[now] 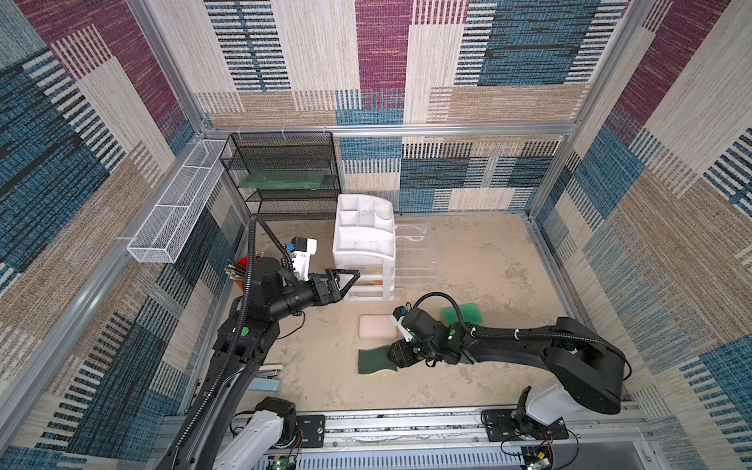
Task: Take the sponge out of the drawer
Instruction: Place the sponge at the center of the board, then close the drawer of the storage box.
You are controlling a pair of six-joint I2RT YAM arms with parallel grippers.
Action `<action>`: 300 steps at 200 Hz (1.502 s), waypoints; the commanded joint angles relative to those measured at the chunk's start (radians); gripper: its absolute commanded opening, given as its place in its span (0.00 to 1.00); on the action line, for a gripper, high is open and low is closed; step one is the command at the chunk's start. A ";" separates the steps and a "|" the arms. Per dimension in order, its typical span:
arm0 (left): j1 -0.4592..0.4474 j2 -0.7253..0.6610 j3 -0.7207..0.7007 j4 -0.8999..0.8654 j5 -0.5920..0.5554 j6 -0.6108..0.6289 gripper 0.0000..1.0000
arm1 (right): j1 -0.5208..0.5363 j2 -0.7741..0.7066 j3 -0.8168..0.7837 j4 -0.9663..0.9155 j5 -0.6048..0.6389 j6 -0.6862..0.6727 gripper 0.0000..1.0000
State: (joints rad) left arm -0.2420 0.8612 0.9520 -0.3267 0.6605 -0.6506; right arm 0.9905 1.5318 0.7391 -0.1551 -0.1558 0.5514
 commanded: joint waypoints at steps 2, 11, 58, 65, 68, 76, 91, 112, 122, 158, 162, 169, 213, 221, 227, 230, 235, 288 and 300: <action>0.001 -0.001 0.000 0.002 0.000 0.026 1.00 | 0.004 -0.049 -0.005 0.008 0.040 -0.008 0.56; 0.002 0.004 0.003 -0.007 -0.008 0.028 1.00 | 0.004 -0.077 -0.004 0.006 0.057 -0.014 0.56; 0.003 0.006 0.018 -0.065 -0.090 0.043 1.00 | -0.041 -0.239 0.024 0.002 0.223 -0.029 0.75; 0.005 0.008 0.024 -0.088 -0.134 0.049 1.00 | -0.064 -0.255 0.026 0.027 0.225 -0.026 0.77; 0.006 0.009 0.025 -0.096 -0.143 0.050 1.00 | -0.072 -0.263 0.026 0.040 0.224 -0.023 0.78; 0.010 0.010 0.029 -0.108 -0.159 0.054 1.00 | -0.093 -0.280 0.026 0.078 0.223 -0.018 0.83; 0.012 0.012 0.033 -0.126 -0.187 0.056 1.00 | -0.121 -0.302 0.035 0.127 0.233 -0.018 0.95; 0.013 0.016 0.036 -0.136 -0.208 0.064 1.00 | -0.162 -0.312 0.061 0.122 0.261 -0.031 0.99; 0.015 0.020 0.040 -0.143 -0.217 0.068 1.00 | -0.189 -0.313 0.070 0.109 0.262 -0.039 0.99; 0.031 0.032 0.084 -0.191 -0.300 0.120 1.00 | -0.312 -0.338 0.068 0.104 0.224 -0.085 0.97; 0.033 0.030 0.087 -0.197 -0.314 0.125 1.00 | -0.326 -0.341 0.068 0.106 0.223 -0.089 0.96; 0.035 0.029 0.093 -0.198 -0.338 0.135 1.00 | -0.352 -0.350 0.067 0.106 0.226 -0.096 0.95; 0.035 0.131 0.207 -0.282 -0.504 0.154 0.98 | -0.498 -0.327 0.110 0.123 0.236 -0.116 0.95; 0.035 0.164 0.243 -0.302 -0.520 0.152 0.98 | -0.516 -0.307 0.119 0.136 0.224 -0.113 0.95; 0.035 0.189 0.268 -0.311 -0.516 0.156 0.97 | -0.530 -0.291 0.126 0.146 0.216 -0.111 0.95; 0.034 0.198 0.278 -0.311 -0.512 0.156 0.96 | -0.537 -0.282 0.130 0.149 0.213 -0.112 0.95; 0.035 0.216 0.290 -0.306 -0.504 0.156 0.95 | -0.545 -0.262 0.139 0.151 0.208 -0.114 0.95; 0.036 0.327 0.310 -0.158 -0.453 0.186 0.94 | -0.621 -0.105 0.208 0.125 0.311 -0.119 0.95; 0.036 0.360 0.325 -0.161 -0.438 0.198 0.94 | -0.642 -0.093 0.211 0.105 0.363 -0.119 0.95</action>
State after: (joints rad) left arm -0.2058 1.1809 1.2526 -0.5491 0.1879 -0.5156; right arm 0.3763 1.4151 0.9360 -0.0460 0.1047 0.4446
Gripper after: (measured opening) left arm 0.943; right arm 0.949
